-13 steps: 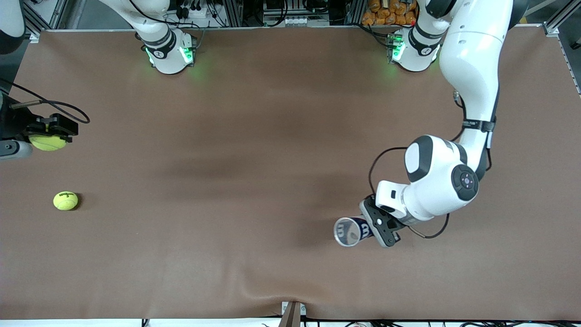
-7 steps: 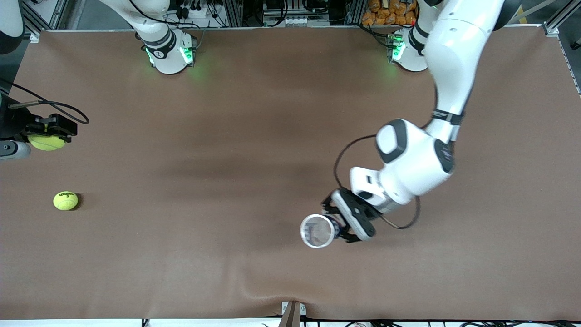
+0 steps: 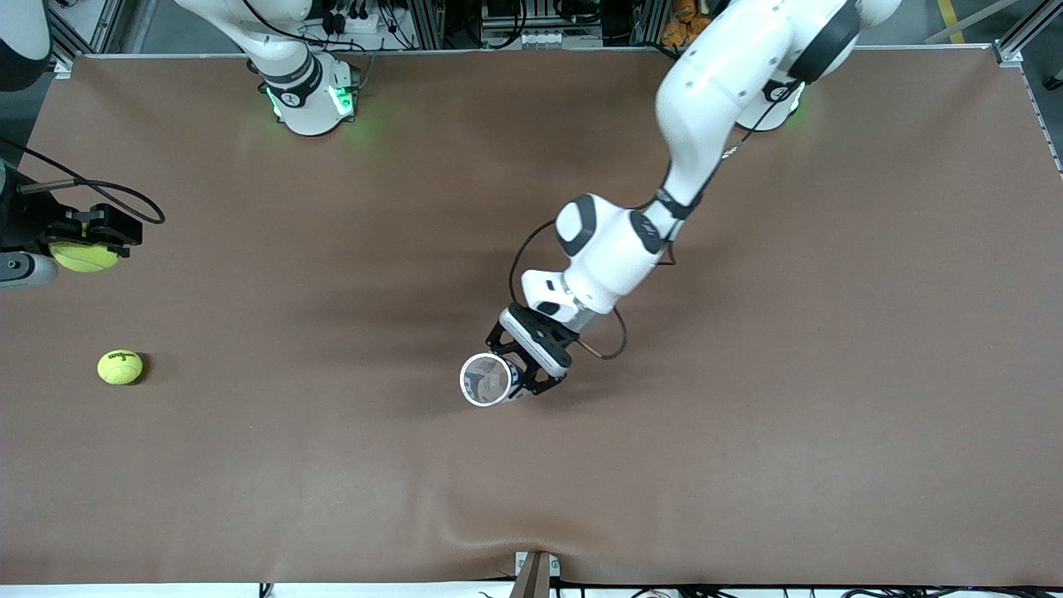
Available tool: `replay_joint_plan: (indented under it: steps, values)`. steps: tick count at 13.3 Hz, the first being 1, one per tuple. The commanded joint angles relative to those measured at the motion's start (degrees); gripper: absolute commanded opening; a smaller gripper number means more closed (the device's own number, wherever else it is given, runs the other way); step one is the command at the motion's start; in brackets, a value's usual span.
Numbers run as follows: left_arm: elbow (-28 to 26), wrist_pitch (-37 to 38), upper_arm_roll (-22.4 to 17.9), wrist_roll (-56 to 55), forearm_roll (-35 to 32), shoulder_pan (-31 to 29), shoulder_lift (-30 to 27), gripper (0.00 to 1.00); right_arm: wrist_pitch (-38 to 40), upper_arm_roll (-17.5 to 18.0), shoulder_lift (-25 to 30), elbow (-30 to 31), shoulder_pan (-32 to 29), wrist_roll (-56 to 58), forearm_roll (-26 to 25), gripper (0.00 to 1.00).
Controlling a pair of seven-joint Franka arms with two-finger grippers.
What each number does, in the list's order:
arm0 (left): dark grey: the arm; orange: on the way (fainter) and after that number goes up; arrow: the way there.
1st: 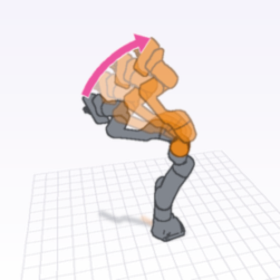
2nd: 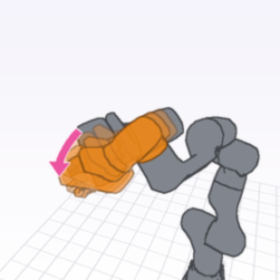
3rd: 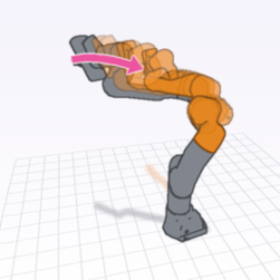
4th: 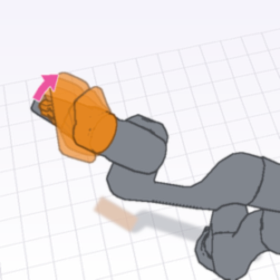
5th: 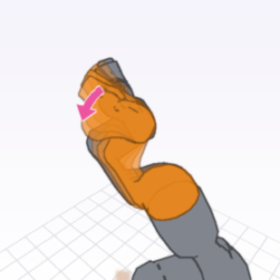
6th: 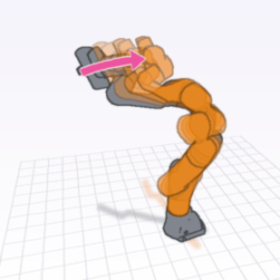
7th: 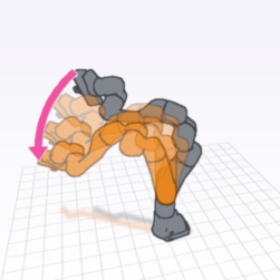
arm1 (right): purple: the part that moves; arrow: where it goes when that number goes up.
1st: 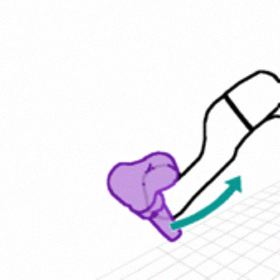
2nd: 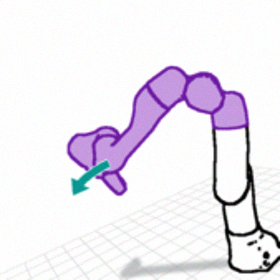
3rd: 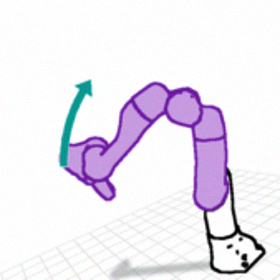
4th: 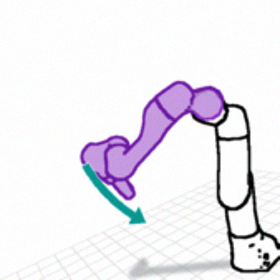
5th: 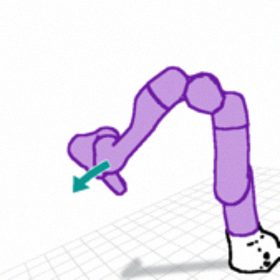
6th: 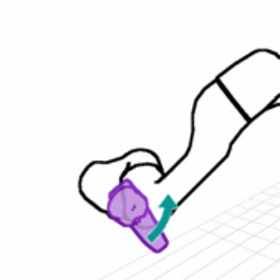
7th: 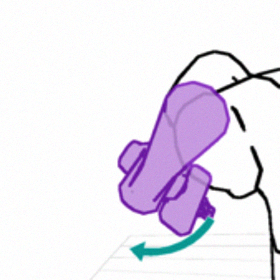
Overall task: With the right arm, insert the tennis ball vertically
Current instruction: 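Lift the can upright with the left gripper while the right gripper rises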
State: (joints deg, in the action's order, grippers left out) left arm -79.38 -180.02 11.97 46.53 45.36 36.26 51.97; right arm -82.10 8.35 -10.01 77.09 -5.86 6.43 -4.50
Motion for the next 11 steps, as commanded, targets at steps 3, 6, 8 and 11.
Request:
replay_joint_plan:
  steps: [3,6,8,11]
  values:
    - [2.6,-9.4,-0.2,-2.3,4.0,5.6,4.3,0.57,1.3,-11.6,1.0,-0.5,12.3,-3.3,0.1,0.00]
    - [3.3,-14.2,-0.3,-7.3,4.0,9.2,6.0,0.57,1.6,-8.0,0.8,-0.5,11.9,-7.6,0.3,0.00]
    - [3.5,-16.8,-0.5,-8.8,3.9,10.8,7.0,0.57,1.3,-2.3,0.5,-0.5,11.2,-14.2,0.3,0.00]
    - [4.1,-19.5,-0.5,-10.0,4.0,12.1,8.5,0.57,-1.5,6.8,-0.8,-0.5,11.2,-30.5,0.3,0.00]
